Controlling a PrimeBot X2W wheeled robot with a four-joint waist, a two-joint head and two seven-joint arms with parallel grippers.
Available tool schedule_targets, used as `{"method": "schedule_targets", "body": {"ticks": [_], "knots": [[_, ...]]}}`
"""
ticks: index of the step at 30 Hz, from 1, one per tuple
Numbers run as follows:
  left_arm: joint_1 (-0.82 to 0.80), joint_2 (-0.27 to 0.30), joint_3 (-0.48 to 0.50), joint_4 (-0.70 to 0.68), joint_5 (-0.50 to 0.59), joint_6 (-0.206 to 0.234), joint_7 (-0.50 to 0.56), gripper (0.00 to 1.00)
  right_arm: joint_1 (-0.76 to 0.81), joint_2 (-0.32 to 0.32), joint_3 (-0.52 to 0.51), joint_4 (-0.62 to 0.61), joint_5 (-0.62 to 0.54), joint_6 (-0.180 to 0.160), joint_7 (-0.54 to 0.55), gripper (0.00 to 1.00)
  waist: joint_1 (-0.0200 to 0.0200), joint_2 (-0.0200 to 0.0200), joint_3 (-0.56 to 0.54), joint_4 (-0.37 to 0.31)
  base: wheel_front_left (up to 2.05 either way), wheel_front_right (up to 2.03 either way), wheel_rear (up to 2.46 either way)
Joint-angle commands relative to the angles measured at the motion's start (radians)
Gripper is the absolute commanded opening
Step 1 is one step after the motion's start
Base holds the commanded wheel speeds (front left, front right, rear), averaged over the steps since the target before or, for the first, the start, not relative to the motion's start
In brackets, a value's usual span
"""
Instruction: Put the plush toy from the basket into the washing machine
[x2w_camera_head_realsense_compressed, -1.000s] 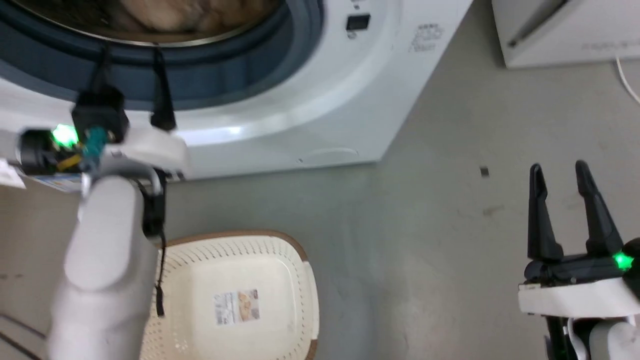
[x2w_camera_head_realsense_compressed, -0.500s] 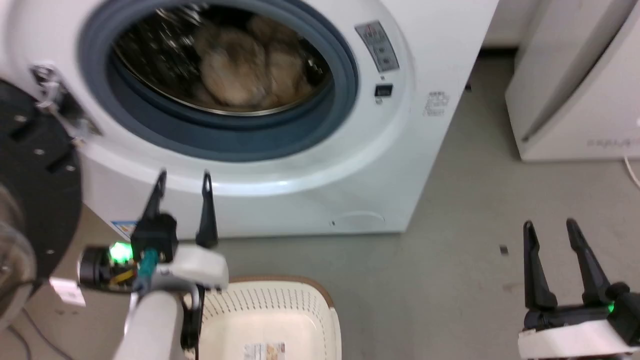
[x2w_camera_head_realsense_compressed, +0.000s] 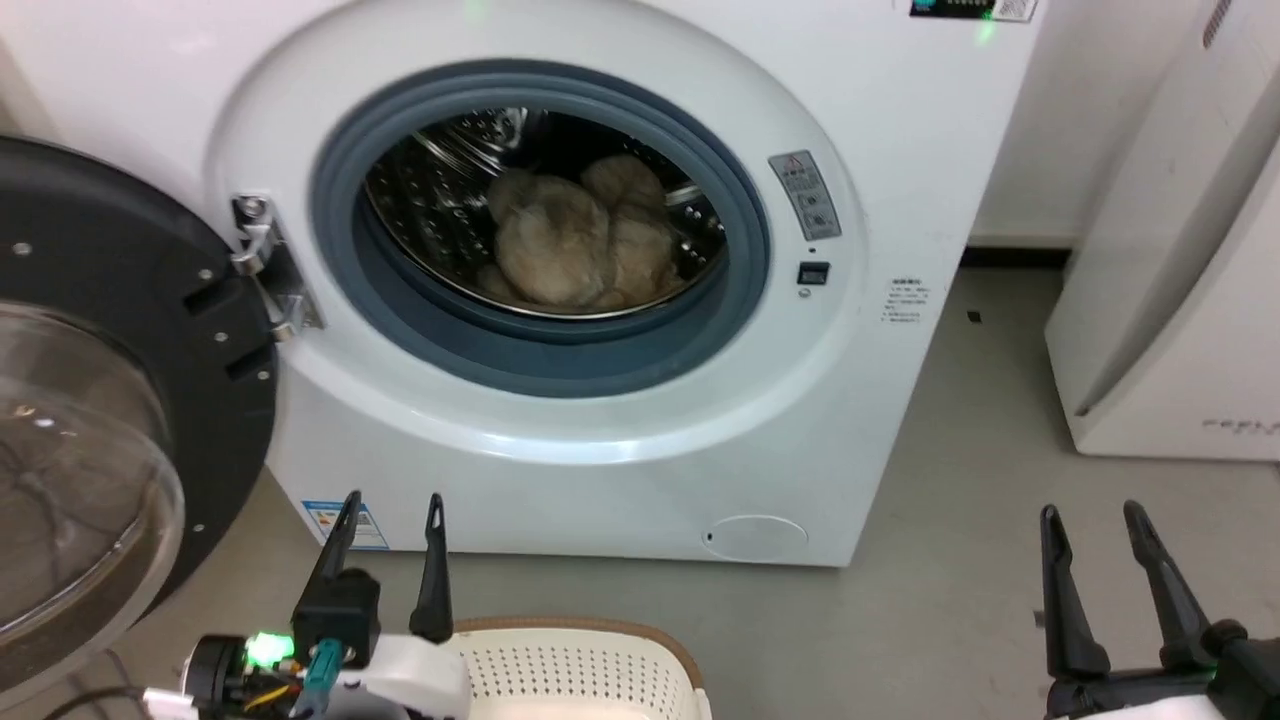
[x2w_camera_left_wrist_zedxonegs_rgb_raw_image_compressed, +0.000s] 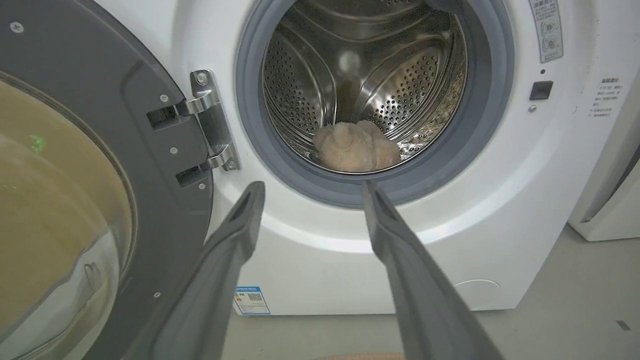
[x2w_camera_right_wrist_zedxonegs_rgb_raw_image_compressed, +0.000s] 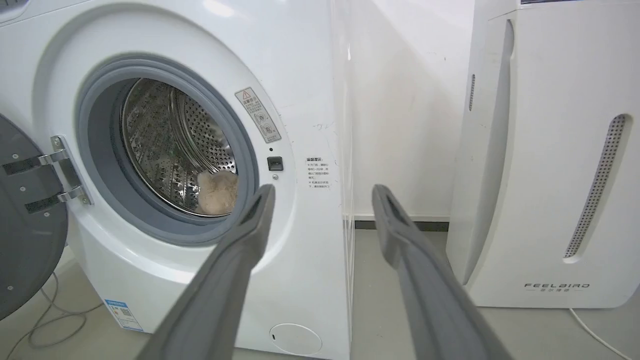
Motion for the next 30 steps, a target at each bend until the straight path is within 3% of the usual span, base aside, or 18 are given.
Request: {"method": "schedule_targets", "body": {"ticks": [1, 11, 12, 30], "knots": [[0.017, -0.002, 0.004, -0.011, 0.010, 0.007, -0.005, 1.00, 0.021, 0.000, 0.001, 0.003, 0.001, -0.001, -0.004, 1.00, 0.0003, 0.0000, -0.011, 0.008, 0.00, 0.00, 0.00], [0.075, -0.006, 0.015, -0.063, 0.018, 0.024, -0.005, 1.00, 0.066, 0.000, 0.004, 0.009, 0.008, -0.001, -0.004, 1.00, 0.0003, 0.0000, -0.032, 0.015, 0.00, 0.00, 0.00], [0.065, -0.004, 0.014, -0.060, 0.010, 0.020, 0.000, 0.00, 0.052, 0.000, 0.004, 0.008, 0.003, 0.000, 0.000, 0.00, 0.0003, 0.0000, -0.032, 0.015, 0.00, 0.00, 0.00], [0.068, -0.010, 0.025, -0.082, 0.011, 0.003, 0.030, 0.00, 0.032, 0.000, 0.012, 0.014, -0.014, 0.000, 0.031, 0.00, 0.0003, 0.0000, -0.029, 0.007, 0.00, 0.00, 0.00]]}}
